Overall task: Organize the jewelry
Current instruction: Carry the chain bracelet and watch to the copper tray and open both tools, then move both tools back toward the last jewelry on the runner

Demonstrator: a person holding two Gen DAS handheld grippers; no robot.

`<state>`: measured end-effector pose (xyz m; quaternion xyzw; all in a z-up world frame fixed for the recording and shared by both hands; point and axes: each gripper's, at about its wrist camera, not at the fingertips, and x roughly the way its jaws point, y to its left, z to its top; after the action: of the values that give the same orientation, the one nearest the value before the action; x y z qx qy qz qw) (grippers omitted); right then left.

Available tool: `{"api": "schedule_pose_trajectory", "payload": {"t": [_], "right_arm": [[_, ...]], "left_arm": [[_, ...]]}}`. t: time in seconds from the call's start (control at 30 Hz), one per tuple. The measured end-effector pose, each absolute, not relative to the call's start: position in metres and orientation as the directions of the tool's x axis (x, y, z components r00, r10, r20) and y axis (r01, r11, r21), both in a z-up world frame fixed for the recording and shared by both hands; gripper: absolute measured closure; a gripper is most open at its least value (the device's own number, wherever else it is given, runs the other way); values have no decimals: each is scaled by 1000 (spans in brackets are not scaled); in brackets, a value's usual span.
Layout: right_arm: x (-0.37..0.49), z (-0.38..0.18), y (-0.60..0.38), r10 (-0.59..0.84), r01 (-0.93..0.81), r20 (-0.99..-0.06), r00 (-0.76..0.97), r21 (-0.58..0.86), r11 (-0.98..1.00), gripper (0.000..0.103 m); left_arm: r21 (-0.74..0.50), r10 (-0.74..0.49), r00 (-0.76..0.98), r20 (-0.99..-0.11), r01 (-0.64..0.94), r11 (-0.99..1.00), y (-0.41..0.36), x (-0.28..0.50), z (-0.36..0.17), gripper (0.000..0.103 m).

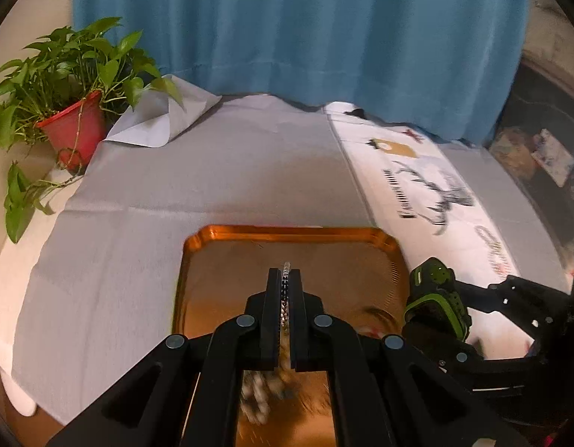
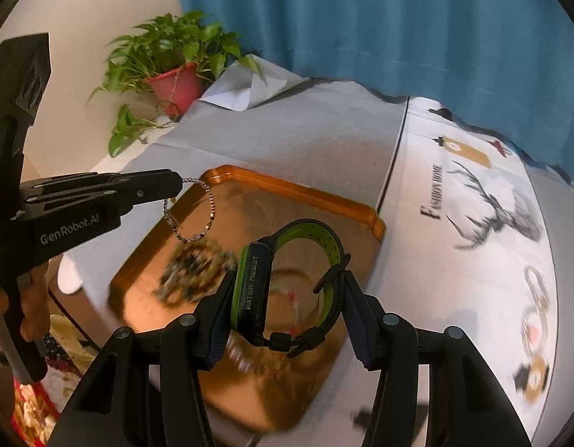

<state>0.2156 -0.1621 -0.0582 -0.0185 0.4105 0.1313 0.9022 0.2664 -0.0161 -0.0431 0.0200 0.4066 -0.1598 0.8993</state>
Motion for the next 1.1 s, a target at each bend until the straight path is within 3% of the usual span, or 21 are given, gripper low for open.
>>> {"api": "schedule_pose_trajectory", "payload": {"t": [0.1, 0.17, 0.2, 0.23, 0.27, 0.3, 0.37, 0.4, 0.57, 0.8, 1.1], "right_arm": [[241, -72, -159, 209, -245, -759, 617, 68, 967, 48], [253, -81, -158, 214, -249, -773, 597, 76, 966, 45], [257, -86, -158, 212, -247, -783, 585, 77, 966, 43], [261, -89, -158, 202, -239, -791, 578, 73, 968, 40], [263, -92, -158, 190, -231, -801, 568, 67, 971, 32], [262, -92, -158, 171, -218, -802, 573, 52, 975, 27], [252, -88, -160, 162, -207, -775, 611, 41, 977, 11], [245, -87, -161, 165, -210, -766, 622, 41, 977, 10], [191, -76, -169, 174, -201, -758, 629, 57, 978, 10], [95, -54, -179, 177, -171, -757, 629, 87, 981, 10], [-15, -10, -183, 138, -144, -660, 739, 46, 988, 10]], "left_arm": [[-98, -266, 599, -755, 298, 949, -16, 283, -57, 101], [-96, -251, 589, -768, 282, 954, -15, 292, -67, 95], [-96, -243, 566, -788, 277, 956, -14, 297, -73, 66], [-84, -220, 546, -808, 262, 961, -14, 299, -78, 23], [-56, -170, 538, -825, 223, 973, -11, 301, -81, 7], [-40, -144, 558, -817, 193, 980, -8, 297, -82, 1], [-29, -126, 590, -798, 171, 985, -1, 282, -79, 1], [-24, -121, 585, -802, 171, 985, 0, 276, -79, 1], [40, -59, 611, -790, 147, 988, 7, 207, -68, 1], [54, -72, 624, -778, 180, 982, -2, 110, -46, 1], [26, -103, 668, -737, 180, 983, -5, 18, -12, 1]]}}
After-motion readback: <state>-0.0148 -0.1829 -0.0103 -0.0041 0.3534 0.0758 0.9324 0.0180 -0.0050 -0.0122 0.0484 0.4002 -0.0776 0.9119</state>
